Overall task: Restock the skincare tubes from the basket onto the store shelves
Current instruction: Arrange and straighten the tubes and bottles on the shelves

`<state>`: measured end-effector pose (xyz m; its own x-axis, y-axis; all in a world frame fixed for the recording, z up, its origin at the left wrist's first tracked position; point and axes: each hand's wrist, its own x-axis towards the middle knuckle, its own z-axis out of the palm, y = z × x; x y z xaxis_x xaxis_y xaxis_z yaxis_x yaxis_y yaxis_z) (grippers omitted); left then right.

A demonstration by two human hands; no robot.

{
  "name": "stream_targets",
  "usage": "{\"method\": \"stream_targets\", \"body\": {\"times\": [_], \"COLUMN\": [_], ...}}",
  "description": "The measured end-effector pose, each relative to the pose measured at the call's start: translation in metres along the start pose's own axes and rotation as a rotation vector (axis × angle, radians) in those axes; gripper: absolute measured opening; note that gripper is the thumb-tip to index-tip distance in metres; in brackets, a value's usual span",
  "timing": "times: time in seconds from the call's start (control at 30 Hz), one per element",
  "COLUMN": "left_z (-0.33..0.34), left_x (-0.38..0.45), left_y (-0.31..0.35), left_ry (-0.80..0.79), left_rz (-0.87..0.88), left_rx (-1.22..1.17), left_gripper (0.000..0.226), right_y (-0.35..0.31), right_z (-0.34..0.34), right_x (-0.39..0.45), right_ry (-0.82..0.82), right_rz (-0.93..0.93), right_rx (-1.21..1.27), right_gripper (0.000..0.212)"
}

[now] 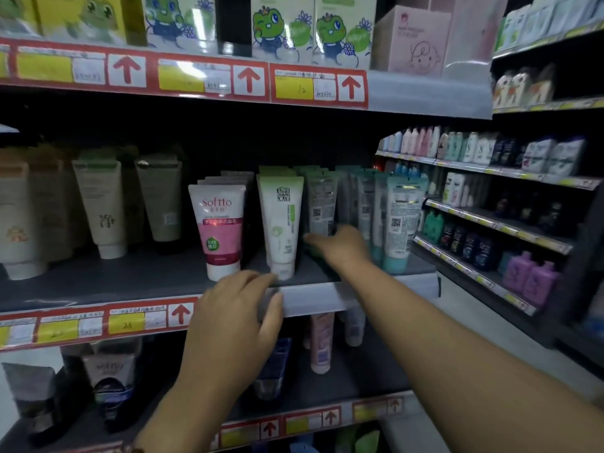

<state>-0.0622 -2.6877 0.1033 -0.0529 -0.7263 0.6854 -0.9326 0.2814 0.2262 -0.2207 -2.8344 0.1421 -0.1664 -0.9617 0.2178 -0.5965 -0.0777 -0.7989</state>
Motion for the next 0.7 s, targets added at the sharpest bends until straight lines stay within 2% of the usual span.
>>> {"method": "stream_targets", "body": {"times": [0.17, 0.27, 0.37, 0.43, 0.53, 0.57, 0.63, 0.67, 0.7], "left_z": [-0.006, -0.012, -0.016, -0.021, -0.031, -0.034, -0.037, -0.039, -0.040], "left_x": [-0.006, -0.004, -0.003, -0.003, -0.007, -0.006, -0.004, -0.001, 0.001], "left_y": [0.002, 0.004, 0.011, 0.021, 0.038, 0.041, 0.042, 0.041, 0.039], "left_ry": [0.011, -0.015, -0.051, -0.083, -0.079, -0.065, -0.013, 0.022, 0.058], "left_rz": [-0.022, -0.114, -0.163, -0.188, -0.308, -0.343, -0.426, -0.471, -0.502], "left_rx": [-0.014, -0.088, -0.239, -0.374, -0.667, -0.742, -0.874, -0.940, -0.992], "left_gripper": [0.040, 0.038, 0.042, 0.043, 0.022, 0.019, 0.017, 0.017, 0.017], "right_y": [0.008, 0.007, 0.011, 0.014, 0.011, 0.006, -0.009, -0.014, -0.017], "right_z": [0.003, -0.016, -0.035, -0.037, -0.035, -0.039, -0.050, -0.053, -0.053], "right_x": [-0.001, -0.035, -0.086, -0.120, -0.153, -0.156, -0.148, -0.139, -0.125], "right_ry": [0.064, 0.136, 0.165, 0.104, -0.096, -0.208, -0.475, -0.527, -0.481], "right_rz": [-0.061, -0.244, -0.439, -0.567, -0.695, -0.677, -0.534, -0.428, -0.334], "right_rx": [0.001, 0.113, 0.162, 0.117, -0.009, 0.002, 0.200, 0.306, 0.408], "right_gripper": [0.039, 0.020, 0.016, 0.018, 0.018, 0.012, 0.005, 0.012, 0.021]}}
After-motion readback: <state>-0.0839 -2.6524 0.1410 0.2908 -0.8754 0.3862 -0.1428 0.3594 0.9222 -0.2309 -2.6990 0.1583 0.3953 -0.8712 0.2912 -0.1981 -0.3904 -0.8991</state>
